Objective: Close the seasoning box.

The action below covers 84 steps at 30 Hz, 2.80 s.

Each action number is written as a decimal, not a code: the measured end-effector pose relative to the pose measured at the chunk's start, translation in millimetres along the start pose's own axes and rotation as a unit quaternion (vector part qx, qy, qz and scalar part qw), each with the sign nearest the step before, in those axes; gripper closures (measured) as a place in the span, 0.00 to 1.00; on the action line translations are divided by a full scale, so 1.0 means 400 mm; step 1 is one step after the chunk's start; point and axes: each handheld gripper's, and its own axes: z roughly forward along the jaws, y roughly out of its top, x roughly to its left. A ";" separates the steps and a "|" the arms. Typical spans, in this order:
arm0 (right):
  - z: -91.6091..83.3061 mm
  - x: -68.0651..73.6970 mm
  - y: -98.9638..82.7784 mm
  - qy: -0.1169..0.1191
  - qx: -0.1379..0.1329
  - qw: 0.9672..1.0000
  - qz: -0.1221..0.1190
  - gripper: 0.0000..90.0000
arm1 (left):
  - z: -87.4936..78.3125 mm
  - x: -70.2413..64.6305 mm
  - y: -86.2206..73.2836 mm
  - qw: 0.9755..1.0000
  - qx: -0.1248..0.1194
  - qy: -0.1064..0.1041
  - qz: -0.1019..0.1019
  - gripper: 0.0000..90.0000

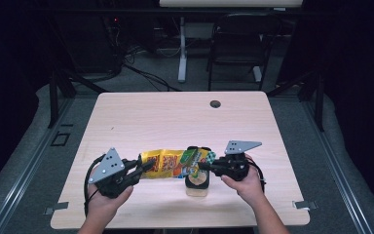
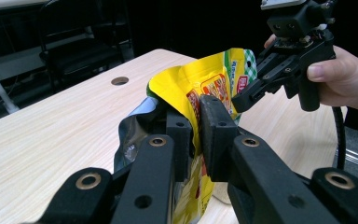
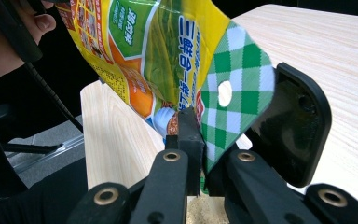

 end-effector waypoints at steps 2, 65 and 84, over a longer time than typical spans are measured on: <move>0.000 -0.001 0.000 0.000 0.001 1.000 -0.001 0.98 | 0.001 -0.001 0.001 1.000 -0.001 0.000 0.000 0.92; 0.001 -0.003 -0.004 -0.001 0.003 1.000 0.002 0.98 | 0.007 -0.014 -0.005 0.999 -0.043 -0.001 -0.013 0.95; -0.002 -0.001 -0.002 0.001 0.002 1.000 0.001 0.98 | 0.006 -0.017 0.007 0.999 -0.044 -0.002 -0.008 0.95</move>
